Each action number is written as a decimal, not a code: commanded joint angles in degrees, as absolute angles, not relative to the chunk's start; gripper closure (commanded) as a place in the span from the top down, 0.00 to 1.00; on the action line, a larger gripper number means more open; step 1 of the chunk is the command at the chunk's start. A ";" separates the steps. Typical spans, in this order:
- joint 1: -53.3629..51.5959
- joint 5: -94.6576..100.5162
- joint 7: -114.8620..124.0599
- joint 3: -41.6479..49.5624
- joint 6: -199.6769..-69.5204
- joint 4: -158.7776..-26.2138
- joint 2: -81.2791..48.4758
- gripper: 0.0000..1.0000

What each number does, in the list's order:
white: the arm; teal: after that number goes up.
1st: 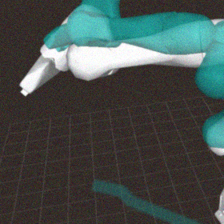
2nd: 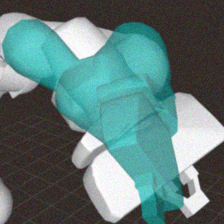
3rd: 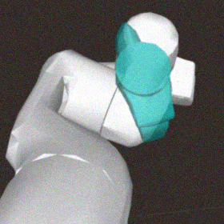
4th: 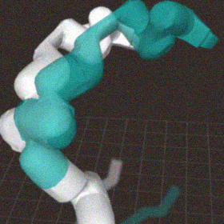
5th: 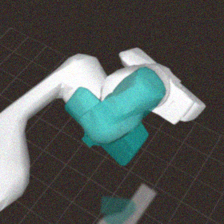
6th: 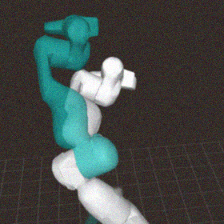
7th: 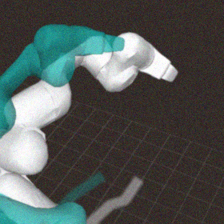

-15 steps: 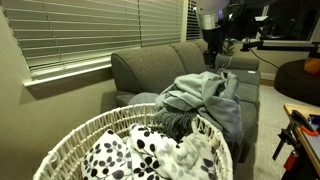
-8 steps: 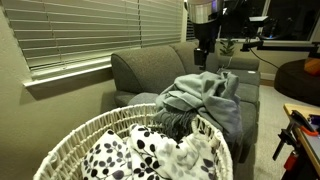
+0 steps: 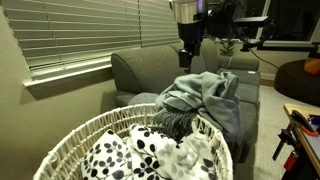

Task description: Put the green blanket in the basket on the couch

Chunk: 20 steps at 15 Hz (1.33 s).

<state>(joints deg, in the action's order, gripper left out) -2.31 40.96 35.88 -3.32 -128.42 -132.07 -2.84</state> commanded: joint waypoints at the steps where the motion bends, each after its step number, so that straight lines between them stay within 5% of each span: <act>1: -3.47 39.59 33.73 -3.29 -130.26 -127.41 -7.96 1.00; 20: -9.53 29.09 28.42 -1.86 -129.81 -120.13 -19.05 1.00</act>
